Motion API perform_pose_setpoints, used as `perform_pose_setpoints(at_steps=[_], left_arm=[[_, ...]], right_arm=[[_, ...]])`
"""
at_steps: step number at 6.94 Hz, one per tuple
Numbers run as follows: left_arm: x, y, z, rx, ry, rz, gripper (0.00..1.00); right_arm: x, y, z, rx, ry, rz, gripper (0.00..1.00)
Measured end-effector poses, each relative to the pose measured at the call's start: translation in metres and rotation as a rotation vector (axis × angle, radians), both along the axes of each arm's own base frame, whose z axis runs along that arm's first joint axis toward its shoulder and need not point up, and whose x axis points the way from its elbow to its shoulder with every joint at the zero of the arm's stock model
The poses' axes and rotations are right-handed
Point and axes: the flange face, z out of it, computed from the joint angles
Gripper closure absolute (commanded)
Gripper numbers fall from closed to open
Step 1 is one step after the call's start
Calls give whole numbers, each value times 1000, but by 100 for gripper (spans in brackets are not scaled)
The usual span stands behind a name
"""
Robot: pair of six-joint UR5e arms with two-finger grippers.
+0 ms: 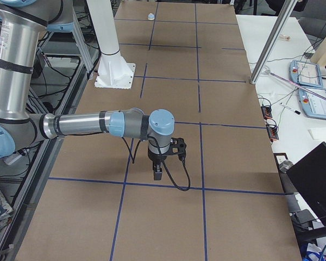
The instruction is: Place and press bell with both arms
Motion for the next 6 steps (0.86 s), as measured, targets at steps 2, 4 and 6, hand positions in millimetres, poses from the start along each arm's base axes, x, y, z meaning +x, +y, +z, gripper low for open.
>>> perform_pose_setpoints(at_steps=[2,4,6], left_arm=[[38,26,21,-77,86,95,0],[52,68,51,-110,65,96,0],[66,105,102,-84,32,99,0]], right_arm=[[0,0,0,-1,-1,0,0],[0,1,0,-2,-2,0,0],[0,1,1,-3,-3,0,0]])
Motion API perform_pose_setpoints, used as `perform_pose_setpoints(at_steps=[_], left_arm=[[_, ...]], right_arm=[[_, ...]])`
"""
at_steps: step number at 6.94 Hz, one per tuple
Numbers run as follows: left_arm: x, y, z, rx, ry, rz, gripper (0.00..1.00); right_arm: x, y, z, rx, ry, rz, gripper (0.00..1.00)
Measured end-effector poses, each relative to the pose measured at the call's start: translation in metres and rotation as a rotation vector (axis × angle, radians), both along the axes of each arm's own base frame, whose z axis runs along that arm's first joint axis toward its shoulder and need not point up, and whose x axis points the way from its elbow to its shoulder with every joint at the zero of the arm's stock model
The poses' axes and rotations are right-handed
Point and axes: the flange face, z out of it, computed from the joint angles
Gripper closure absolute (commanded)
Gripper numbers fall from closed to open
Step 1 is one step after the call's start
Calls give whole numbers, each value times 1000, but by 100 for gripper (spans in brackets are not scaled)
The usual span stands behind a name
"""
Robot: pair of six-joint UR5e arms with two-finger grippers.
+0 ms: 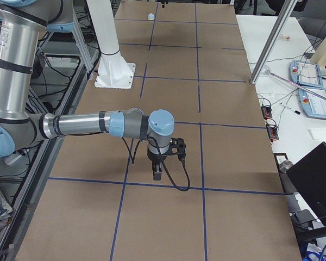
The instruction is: Place and press bell with both arms
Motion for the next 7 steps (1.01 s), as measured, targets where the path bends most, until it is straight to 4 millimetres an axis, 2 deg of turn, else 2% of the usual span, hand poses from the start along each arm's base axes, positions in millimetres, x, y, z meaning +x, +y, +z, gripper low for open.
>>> perform_pose_setpoints(at_steps=[1,2,5,7], left_arm=[[9,14,28,13,-2,28,0],[22,24,44,3,-1,61,0],[66,44,57,-64,-39,159,0],[87,56,63,-100,-82,207,0]], right_arm=[[0,1,0,-1,-1,0,0],[0,2,1,-1,-3,-1,0],[0,4,1,-3,-6,-1,0],[0,5,3,-6,-6,-2,0]])
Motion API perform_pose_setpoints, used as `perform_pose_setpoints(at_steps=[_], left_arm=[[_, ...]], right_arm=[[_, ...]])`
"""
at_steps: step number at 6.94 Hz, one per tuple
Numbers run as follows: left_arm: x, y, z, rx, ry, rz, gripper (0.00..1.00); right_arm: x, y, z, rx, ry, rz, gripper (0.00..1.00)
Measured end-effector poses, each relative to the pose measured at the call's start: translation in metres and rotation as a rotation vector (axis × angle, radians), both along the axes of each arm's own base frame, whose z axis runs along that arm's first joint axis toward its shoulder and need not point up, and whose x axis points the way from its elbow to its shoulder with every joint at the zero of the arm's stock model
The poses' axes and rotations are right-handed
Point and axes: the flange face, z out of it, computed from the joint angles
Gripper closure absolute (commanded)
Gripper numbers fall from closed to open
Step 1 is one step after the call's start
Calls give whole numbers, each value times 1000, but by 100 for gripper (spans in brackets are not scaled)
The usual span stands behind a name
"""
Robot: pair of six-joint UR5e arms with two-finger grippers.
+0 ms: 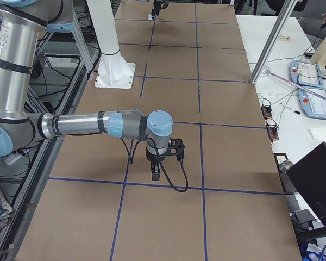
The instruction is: Place and press bell with both arms
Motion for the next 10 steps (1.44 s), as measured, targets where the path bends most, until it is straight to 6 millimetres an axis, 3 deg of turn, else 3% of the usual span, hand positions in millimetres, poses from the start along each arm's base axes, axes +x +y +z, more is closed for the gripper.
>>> perform_pose_setpoints(at_steps=[2,8,9,10], left_arm=[[13,10,4,-40,-37,14,0],[-1,31,16,-72,-82,16,1],[-3,32,19,-70,-91,14,38],[-3,32,20,-69,-95,13,69]], right_arm=[[0,3,1,-3,0,0,0],[0,6,-5,4,0,1,0],[0,7,-5,4,0,1,0],[0,7,-5,5,0,1,0]])
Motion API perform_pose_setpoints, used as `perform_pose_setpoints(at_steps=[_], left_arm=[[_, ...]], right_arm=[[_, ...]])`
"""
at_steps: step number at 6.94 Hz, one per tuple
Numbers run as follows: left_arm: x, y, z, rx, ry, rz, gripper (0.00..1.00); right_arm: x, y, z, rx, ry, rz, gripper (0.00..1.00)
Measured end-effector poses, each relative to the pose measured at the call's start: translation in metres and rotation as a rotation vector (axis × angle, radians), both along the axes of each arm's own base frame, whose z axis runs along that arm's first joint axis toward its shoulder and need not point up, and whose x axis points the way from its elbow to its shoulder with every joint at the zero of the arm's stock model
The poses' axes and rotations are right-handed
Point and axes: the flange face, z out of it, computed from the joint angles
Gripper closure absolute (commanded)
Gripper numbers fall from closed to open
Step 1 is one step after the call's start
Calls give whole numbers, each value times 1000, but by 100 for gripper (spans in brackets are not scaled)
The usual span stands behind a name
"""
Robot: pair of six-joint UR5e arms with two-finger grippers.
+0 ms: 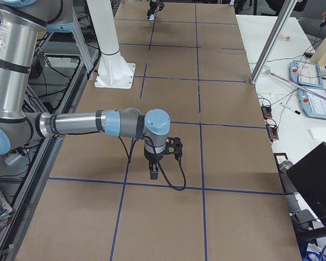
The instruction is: Place and press bell with both arms
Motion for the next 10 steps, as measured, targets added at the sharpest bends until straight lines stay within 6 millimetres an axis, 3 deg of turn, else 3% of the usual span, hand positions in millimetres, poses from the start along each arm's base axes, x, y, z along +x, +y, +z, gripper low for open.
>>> perform_pose_setpoints(at_steps=[1,2,5,8,10], left_arm=[[0,0,0,2,0,0,88],[1,-2,-3,7,4,-2,94],[0,-28,-43,92,52,-77,94],[-8,-102,-103,215,132,-252,94],[22,-175,-158,225,163,-320,94]], right_arm=[[0,0,-1,1,0,0,0],[0,0,-1,3,0,0,0],[0,0,-3,5,0,1,0],[-1,0,-6,10,-12,2,0],[-1,0,-6,7,-20,4,0]])
